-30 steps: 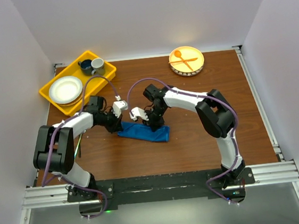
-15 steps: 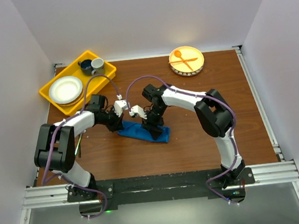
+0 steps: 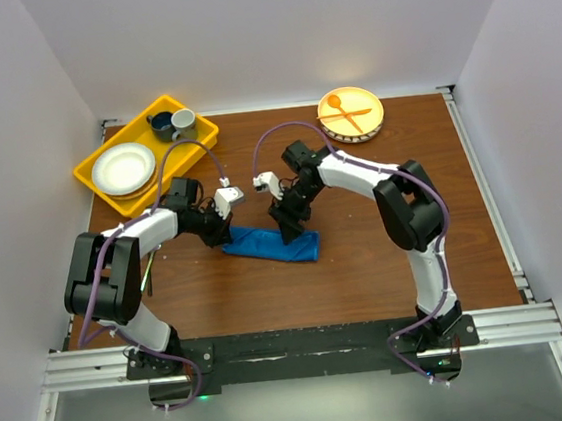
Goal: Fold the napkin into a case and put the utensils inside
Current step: Stuff the top corner of the smaller-rectangle-folded napkin into the folded napkin, then pick up the smaller rectangle-folded napkin from the center of the board.
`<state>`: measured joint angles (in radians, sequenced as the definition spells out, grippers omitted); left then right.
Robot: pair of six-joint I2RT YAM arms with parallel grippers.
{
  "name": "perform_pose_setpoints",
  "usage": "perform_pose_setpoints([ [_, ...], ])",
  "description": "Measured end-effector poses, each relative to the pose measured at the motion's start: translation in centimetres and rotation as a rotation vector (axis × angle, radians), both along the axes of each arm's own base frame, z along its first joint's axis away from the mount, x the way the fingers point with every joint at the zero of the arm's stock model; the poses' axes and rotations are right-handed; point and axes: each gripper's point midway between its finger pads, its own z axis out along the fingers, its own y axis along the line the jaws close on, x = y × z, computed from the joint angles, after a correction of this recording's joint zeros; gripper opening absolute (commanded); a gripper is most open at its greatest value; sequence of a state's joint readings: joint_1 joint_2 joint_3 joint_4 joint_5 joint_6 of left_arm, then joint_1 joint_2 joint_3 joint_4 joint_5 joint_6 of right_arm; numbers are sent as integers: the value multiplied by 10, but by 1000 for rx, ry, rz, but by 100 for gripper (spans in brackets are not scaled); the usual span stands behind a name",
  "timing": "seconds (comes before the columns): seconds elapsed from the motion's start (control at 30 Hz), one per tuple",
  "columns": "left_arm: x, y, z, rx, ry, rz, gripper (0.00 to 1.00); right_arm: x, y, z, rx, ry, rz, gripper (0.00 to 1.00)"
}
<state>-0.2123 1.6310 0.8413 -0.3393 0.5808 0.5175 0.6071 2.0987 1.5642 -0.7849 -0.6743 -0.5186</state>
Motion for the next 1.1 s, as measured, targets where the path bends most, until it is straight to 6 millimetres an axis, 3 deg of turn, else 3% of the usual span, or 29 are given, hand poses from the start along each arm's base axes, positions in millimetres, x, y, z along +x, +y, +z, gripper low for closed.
perform_pose_setpoints([
  [0.2,0,0,0,1,-1,0,0,7,-2,8,57,8,-24,71],
  [0.33,0,0,0,1,0,1,0,3,2,20,89,-21,-25,82],
  [0.43,0,0,0,1,0,1,0,12,8,27,111,-68,-37,83],
  [0.57,0,0,0,1,-1,1,0,20,8,21,95,-98,-52,82],
  [0.8,0,0,0,1,-1,2,0,26,10,-9,59,-69,-70,81],
  [1.1,4,0,0,2,-15,4,0,32,16,-10,77,-71,-72,68],
])
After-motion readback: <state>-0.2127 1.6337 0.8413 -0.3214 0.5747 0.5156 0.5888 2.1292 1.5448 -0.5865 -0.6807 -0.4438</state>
